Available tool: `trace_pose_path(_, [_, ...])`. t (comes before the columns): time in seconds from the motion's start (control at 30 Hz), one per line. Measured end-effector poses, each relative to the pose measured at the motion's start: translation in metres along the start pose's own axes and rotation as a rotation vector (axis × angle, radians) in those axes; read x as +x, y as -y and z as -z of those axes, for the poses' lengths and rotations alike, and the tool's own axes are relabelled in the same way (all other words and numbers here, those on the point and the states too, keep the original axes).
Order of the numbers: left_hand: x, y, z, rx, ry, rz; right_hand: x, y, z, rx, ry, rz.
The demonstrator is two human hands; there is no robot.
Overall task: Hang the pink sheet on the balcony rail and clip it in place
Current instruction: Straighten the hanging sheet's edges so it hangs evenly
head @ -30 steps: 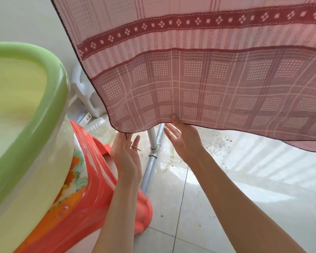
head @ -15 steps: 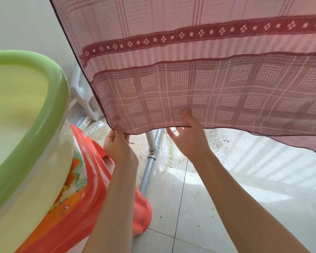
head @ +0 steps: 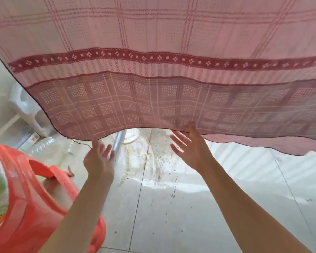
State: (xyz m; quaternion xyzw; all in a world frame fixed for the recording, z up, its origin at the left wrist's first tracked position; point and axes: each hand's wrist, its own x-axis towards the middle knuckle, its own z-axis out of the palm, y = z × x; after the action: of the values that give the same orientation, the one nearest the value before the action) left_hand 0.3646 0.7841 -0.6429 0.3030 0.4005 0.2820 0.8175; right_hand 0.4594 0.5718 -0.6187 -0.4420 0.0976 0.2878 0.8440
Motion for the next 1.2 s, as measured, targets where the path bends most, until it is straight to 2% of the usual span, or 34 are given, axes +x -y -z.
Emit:
trace_pose_path(0.1, [-0.033, 0.042, -0.032, 0.138, 0.269, 0.232, -0.013, 0.024, 0.021, -0.114, -0.056, 0.037])
trace_pose_path(0.17, [-0.055, 0.064, -0.062, 0.253, 0.448, 0.324, -0.024, 0.04, 0.042, -0.147, -0.097, 0.086])
trace_pose_path(0.23, [-0.074, 0.085, -0.092, 0.325, 0.575, 0.374, -0.039, 0.059, 0.07, -0.075, -0.163, 0.159])
trace_pose_path(0.3, [-0.093, 0.104, -0.121, 0.328, 0.633, 0.399, -0.054, 0.083, 0.104, 0.062, -0.237, 0.23])
trace_pose_path(0.5, [-0.128, 0.16, -0.17, 0.239, 0.623, 0.396, -0.089, 0.146, 0.185, 0.29, -0.386, 0.426])
trace_pose_path(0.67, [-0.124, 0.172, -0.188, 0.227, 0.481, 0.341, -0.1, 0.186, 0.213, 0.428, -0.319, 0.587])
trace_pose_path(0.73, [-0.119, 0.171, -0.192, 0.225, 0.45, 0.32, -0.097, 0.192, 0.22, 0.435, -0.316, 0.602])
trace_pose_path(0.93, [-0.113, 0.173, -0.187, 0.043, 0.499, 0.333, -0.08, 0.174, 0.237, 0.314, -0.271, 0.621])
trace_pose_path(1.2, [-0.105, 0.175, -0.171, 0.042, 0.479, 0.257, -0.063, 0.154, 0.248, 0.258, -0.269, 0.589])
